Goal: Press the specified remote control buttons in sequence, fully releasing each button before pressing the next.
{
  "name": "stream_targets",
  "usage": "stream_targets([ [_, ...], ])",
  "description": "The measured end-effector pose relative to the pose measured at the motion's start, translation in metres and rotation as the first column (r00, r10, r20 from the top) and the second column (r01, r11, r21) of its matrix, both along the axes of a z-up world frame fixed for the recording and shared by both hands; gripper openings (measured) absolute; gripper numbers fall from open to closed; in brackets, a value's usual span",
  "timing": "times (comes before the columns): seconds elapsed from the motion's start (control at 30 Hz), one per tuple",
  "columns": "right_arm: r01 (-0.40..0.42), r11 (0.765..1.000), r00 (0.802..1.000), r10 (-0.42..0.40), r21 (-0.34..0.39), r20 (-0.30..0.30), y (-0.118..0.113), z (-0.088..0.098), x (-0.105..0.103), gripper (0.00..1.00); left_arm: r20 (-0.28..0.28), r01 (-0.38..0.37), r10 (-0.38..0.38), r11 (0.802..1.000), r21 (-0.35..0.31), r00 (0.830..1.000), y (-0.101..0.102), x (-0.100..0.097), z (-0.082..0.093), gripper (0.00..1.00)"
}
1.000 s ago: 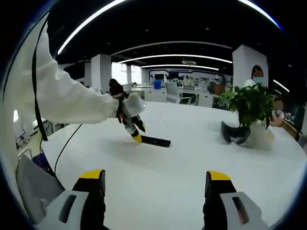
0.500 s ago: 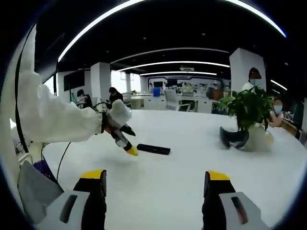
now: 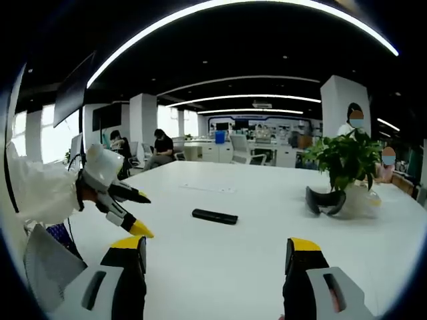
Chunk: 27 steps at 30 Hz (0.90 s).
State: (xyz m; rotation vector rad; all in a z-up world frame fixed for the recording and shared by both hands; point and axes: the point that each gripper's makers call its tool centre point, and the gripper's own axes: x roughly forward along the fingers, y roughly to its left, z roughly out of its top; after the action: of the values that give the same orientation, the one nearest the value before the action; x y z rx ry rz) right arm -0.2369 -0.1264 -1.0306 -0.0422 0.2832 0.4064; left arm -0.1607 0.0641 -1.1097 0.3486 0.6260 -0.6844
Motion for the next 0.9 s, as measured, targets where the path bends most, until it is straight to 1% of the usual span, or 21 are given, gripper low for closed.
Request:
stream_targets([
  [0.03,-0.001,1.0,1.0,0.001,-0.005,0.002,0.0,0.0,0.0,0.86,-0.004,-0.009,0.009,1.0,0.0,1.0,0.003,-0.007,0.0,0.84],
  [0.07,-0.001,1.0,1.0,0.001,-0.008,0.003,0.0,0.0,-0.001,0.86,0.006,-0.032,0.032,0.999,-0.013,0.999,0.008,-0.014,0.002,0.84],
  [0.17,-0.003,1.0,1.0,0.004,-0.015,0.015,0.001,0.002,-0.002,0.86,0.015,-0.094,0.095,0.993,-0.064,0.995,0.018,-0.033,0.008,0.85],
  [0.2,-0.003,1.0,1.0,0.003,-0.015,0.017,0.001,0.003,-0.002,0.86,0.031,-0.119,0.121,0.99,-0.079,0.992,0.022,-0.039,0.012,0.85],
  [0.27,0.003,1.0,1.0,-0.003,-0.018,0.025,0.0,0.004,-0.002,0.86,0.057,-0.143,0.147,0.986,-0.081,0.987,0.027,-0.048,0.017,0.88],
  [0.3,0.007,1.0,1.0,-0.007,-0.018,0.028,-0.001,0.004,-0.002,0.87,0.082,-0.159,0.165,0.984,-0.081,0.983,0.032,-0.054,0.021,0.9],
  [0.33,0.012,1.0,0.999,-0.011,-0.016,0.03,-0.002,0.005,-0.002,0.87,0.126,-0.182,0.191,0.98,-0.084,0.973,0.037,-0.057,0.028,0.91],
  [0.37,0.018,1.0,0.999,-0.018,-0.011,0.031,-0.004,0.005,-0.001,0.87,0.157,-0.193,0.205,0.977,-0.087,0.966,0.041,-0.06,0.034,0.91],
  [0.4,0.024,1.0,0.999,-0.023,-0.007,0.031,-0.005,0.006,-0.001,0.87,0.185,-0.209,0.222,0.974,-0.091,0.957,0.045,-0.062,0.039,0.91],
  [0.43,0.029,1.0,0.999,-0.029,-0.004,0.031,-0.006,0.006,-0.001,0.87,0.198,-0.224,0.243,0.968,-0.111,0.95,0.049,-0.067,0.043,0.92],
  [0.47,0.035,0.999,0.999,-0.034,-0.004,0.032,-0.007,0.006,-0.001,0.86,0.193,-0.234,0.256,0.964,-0.13,0.947,0.052,-0.069,0.044,0.94],
  [0.5,0.037,0.999,0.999,-0.037,-0.005,0.033,-0.008,0.006,-0.002,0.86,0.187,-0.266,0.297,0.949,-0.17,0.936,0.057,-0.071,0.046,0.97],
  [0.53,0.044,0.999,0.998,-0.044,-0.011,0.035,-0.01,0.006,-0.004,0.87,0.179,-0.287,0.321,0.938,-0.193,0.93,0.06,-0.072,0.047,0.99],
  [0.57,0.049,0.999,0.998,-0.049,-0.015,0.038,-0.011,0.006,-0.006,0.87,0.169,-0.307,0.346,0.926,-0.217,0.923,0.065,-0.074,0.047,1.0],
  [0.6,0.055,0.998,0.998,-0.054,-0.024,0.042,-0.012,0.005,-0.006,0.86,0.163,-0.318,0.358,0.92,-0.23,0.919,0.067,-0.076,0.047,1.0],
  [0.67,0.065,0.997,0.997,-0.064,-0.034,0.036,-0.015,0.003,-0.006,0.86,0.169,-0.329,0.373,0.914,-0.239,0.912,0.071,-0.078,0.047,1.0],
  [0.73,0.069,0.997,0.997,-0.068,-0.032,0.032,-0.015,0.003,-0.005,0.86,0.198,-0.346,0.396,0.906,-0.246,0.897,0.073,-0.079,0.048,1.0],
  [0.8,0.078,0.996,0.996,-0.076,-0.039,0.04,-0.016,0.003,-0.005,0.85,0.239,-0.362,0.414,0.902,-0.235,0.878,0.075,-0.08,0.047,1.0],
  [0.83,0.086,0.995,0.995,-0.084,-0.046,0.048,-0.017,0.003,-0.005,0.85,0.243,-0.375,0.429,0.896,-0.24,0.87,0.076,-0.081,0.044,1.0],
  [0.87,0.095,0.994,0.994,-0.092,-0.055,0.052,-0.019,0.002,-0.004,0.85,0.249,-0.381,0.435,0.894,-0.236,0.866,0.075,-0.08,0.04,1.0],
  [0.9,0.1,0.993,0.994,-0.097,-0.058,0.05,-0.02,0.002,-0.003,0.84,0.277,-0.375,0.407,0.913,-0.162,0.87,0.077,-0.079,0.039,1.0],
])
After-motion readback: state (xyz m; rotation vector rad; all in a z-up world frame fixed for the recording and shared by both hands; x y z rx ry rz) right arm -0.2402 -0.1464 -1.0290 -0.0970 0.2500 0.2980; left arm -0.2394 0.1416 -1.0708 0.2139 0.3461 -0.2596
